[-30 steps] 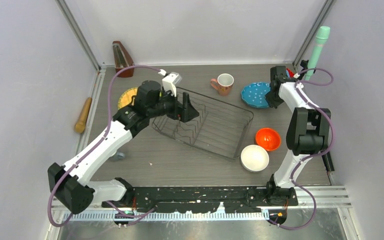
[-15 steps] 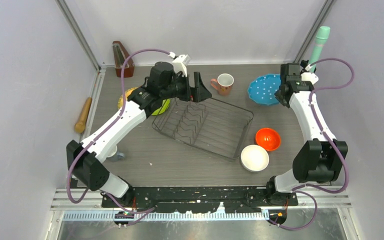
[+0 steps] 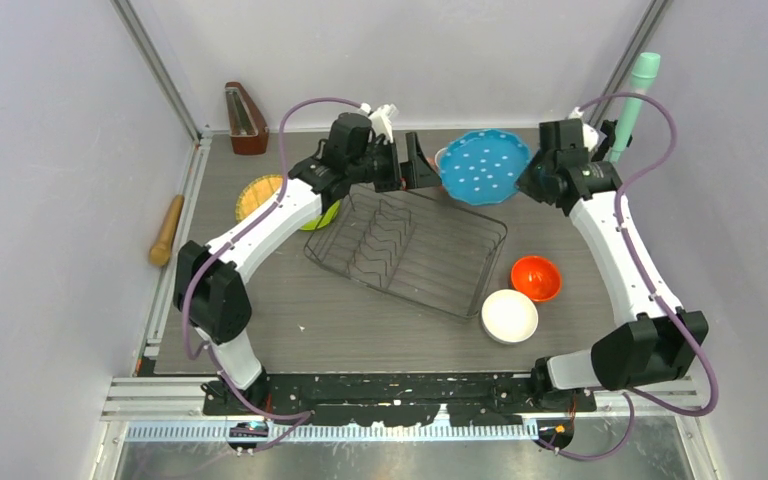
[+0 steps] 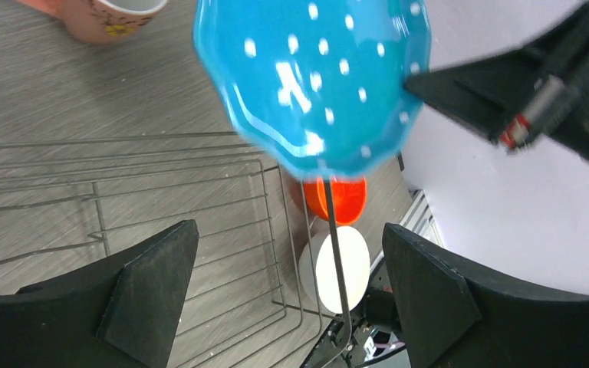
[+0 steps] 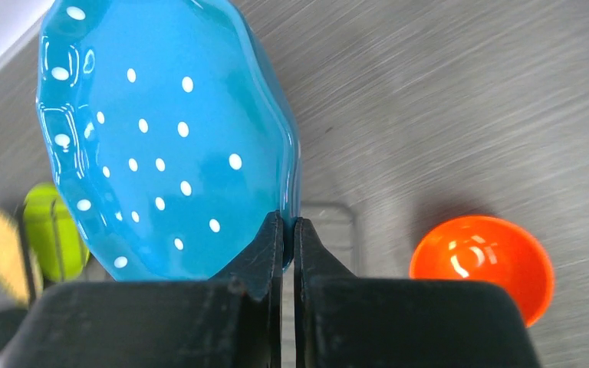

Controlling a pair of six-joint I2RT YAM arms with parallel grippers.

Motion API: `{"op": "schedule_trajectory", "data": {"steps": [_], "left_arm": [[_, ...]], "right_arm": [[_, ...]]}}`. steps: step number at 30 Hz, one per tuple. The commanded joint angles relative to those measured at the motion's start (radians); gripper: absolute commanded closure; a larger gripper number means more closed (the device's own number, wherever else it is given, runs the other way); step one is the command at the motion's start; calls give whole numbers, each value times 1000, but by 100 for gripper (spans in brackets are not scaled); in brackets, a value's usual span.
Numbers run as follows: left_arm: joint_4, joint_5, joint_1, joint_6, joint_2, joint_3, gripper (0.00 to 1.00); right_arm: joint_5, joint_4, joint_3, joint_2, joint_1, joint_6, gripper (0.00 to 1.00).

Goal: Load the mixed dishes into the dish rack

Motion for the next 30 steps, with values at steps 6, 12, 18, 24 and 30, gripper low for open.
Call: {"op": "schedule_trajectory", "data": {"steps": [6, 12, 18, 24, 30], "left_arm": [[108, 80, 96, -147, 5, -47, 2], [32, 29, 128, -121, -6, -70, 2], [79, 111, 150, -147, 7, -113, 26], [648, 385, 228, -428, -1, -308, 100], [706, 495, 273, -439, -50, -334, 100]], "right_arm": [[-143, 163, 40, -109, 202, 1, 100], [-183, 206, 3, -119, 263, 16, 100], [-208, 239, -20, -129, 291, 10, 100], [-320, 284, -47, -131, 292, -19, 99], [-353, 281, -47, -144, 290, -109, 42]]}}
